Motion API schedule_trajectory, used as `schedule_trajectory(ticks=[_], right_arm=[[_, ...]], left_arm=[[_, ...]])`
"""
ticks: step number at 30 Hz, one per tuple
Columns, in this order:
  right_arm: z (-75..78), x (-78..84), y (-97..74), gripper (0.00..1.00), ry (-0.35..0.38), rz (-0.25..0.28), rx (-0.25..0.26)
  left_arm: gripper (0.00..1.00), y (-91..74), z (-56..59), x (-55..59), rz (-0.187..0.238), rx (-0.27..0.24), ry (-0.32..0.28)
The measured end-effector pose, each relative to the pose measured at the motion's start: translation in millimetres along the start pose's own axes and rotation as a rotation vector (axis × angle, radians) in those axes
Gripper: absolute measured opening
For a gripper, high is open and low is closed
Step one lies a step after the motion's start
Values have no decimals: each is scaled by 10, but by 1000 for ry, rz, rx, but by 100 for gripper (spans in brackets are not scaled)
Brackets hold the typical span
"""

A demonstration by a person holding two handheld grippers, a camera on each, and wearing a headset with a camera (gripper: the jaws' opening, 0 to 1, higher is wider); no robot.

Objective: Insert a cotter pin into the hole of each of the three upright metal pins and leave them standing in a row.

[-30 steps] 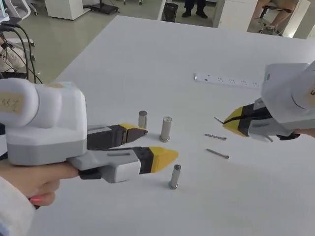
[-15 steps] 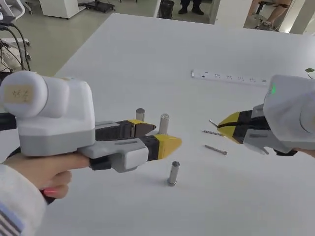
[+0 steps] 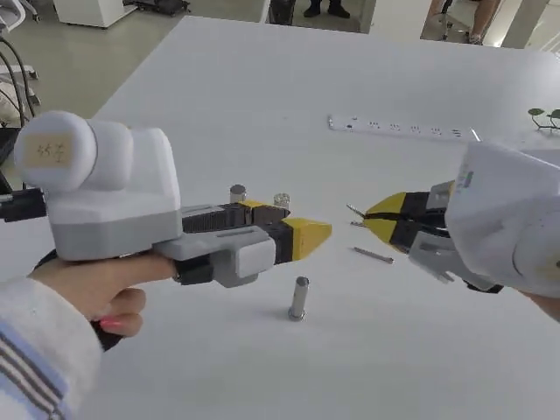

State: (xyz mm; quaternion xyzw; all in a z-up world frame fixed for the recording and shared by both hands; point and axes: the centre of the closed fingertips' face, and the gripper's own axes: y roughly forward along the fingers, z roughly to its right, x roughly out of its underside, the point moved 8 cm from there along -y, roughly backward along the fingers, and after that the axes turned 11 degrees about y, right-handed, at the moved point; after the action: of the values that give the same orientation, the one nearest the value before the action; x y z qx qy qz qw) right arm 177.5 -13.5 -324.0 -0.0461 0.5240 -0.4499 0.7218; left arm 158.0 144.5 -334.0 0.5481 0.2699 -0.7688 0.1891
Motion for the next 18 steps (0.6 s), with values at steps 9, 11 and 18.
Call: schedule_trajectory(ticks=[9,11,18], right_arm=[[-78,-90,-13,0,-56,13,48],[-110,-109,-18,0,-59,20,44],[-263,-157,-23,0,-117,24,38]], left_arm=[[25,49,6,-14,3,12,-8],[25,65,15,-21,7,21,-12],[18,114,46,-26,3,46,-15]])
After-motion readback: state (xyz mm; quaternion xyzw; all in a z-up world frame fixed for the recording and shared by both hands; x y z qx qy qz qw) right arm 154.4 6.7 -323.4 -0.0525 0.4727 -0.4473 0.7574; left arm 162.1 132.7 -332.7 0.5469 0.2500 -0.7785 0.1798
